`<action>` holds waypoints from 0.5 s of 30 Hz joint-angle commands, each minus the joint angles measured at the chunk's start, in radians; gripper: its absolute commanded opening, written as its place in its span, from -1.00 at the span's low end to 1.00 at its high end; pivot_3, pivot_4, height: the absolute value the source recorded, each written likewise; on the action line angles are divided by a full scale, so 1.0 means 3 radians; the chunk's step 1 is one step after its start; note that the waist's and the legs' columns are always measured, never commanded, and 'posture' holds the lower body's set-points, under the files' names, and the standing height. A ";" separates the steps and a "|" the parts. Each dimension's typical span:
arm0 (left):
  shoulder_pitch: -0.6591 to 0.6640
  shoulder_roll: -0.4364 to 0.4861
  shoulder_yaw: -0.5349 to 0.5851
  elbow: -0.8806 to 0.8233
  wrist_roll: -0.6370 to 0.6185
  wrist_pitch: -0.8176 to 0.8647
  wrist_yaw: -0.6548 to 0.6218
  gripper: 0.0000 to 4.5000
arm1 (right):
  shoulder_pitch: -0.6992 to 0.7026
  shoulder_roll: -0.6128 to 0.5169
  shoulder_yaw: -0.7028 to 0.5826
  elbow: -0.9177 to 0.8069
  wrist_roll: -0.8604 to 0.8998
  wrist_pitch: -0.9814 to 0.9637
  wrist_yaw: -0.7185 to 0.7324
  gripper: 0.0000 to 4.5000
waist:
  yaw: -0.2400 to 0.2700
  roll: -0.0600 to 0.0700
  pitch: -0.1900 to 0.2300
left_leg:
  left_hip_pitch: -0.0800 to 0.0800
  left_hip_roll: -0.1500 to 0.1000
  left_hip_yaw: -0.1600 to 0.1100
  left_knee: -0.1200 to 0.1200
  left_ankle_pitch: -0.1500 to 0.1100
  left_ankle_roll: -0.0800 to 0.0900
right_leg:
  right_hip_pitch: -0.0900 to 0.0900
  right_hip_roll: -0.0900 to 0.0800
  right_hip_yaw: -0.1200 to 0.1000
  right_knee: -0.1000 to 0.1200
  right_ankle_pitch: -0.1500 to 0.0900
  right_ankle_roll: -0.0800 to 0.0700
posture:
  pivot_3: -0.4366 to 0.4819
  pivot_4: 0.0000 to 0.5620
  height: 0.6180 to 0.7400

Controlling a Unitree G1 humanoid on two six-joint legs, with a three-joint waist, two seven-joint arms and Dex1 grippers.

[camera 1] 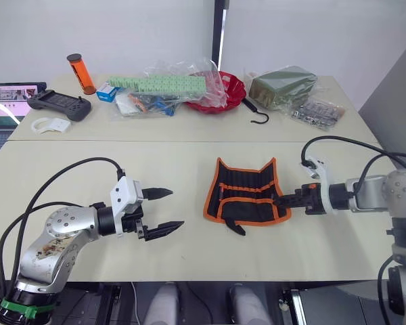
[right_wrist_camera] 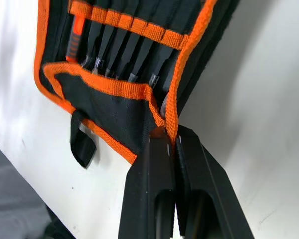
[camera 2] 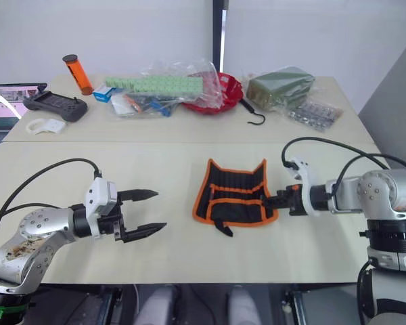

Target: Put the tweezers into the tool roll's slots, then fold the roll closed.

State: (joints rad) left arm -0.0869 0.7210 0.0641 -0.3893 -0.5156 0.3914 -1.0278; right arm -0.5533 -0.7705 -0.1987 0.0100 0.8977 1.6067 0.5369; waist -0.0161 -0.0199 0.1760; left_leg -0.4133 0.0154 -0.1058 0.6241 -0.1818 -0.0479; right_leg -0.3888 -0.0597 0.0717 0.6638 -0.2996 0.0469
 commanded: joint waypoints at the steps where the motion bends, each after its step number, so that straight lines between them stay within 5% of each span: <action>1: -0.0082 0.0038 0.0012 0.0025 -0.0031 -0.0038 -0.0067 1.00 | 0.0095 0.0147 -0.0438 -0.0071 0.0180 0.0026 -0.0170 -0.45 | -0.0003 0.0000 0.0000 | 0.0000 0.0000 0.0000 0.0000 0.0000 0.0000 | 0.0000 0.0000 -0.0001 0.0000 0.0000 0.0000 | -0.05 -0.47 1.00; 6: -0.0198 0.0033 -0.0025 0.0119 -0.0018 -0.0046 -0.0143 1.00 | 0.0354 0.0308 -0.0789 -0.0160 0.0375 0.0026 -0.0331 0.30 | -0.0003 0.0000 0.0000 | 0.0001 0.0000 0.0000 -0.0001 0.0000 0.0000 | 0.0000 0.0001 0.0000 0.0001 0.0000 0.0000 | -0.05 -0.47 1.00; 15: -0.0418 0.0023 -0.0103 0.0347 0.0025 -0.0120 -0.0298 1.00 | 0.0928 0.0709 -0.1587 -0.0468 0.0752 0.0025 -0.0501 0.30 | -0.0031 0.0001 0.0000 | 0.0002 0.0001 0.0000 0.0000 0.0000 0.0000 | 0.0001 0.0001 0.0000 0.0002 0.0000 0.0001 | -0.05 -0.47 1.00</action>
State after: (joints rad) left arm -0.2000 0.7215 0.0285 -0.2804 -0.5094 0.3741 -1.1057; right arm -0.2681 -0.5653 -0.6224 -0.0929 1.0819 1.6074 0.3977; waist -0.0255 -0.0197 0.1759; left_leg -0.4123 0.0159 -0.1059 0.6239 -0.1818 -0.0479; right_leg -0.3884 -0.0590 0.0717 0.6645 -0.2995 0.0470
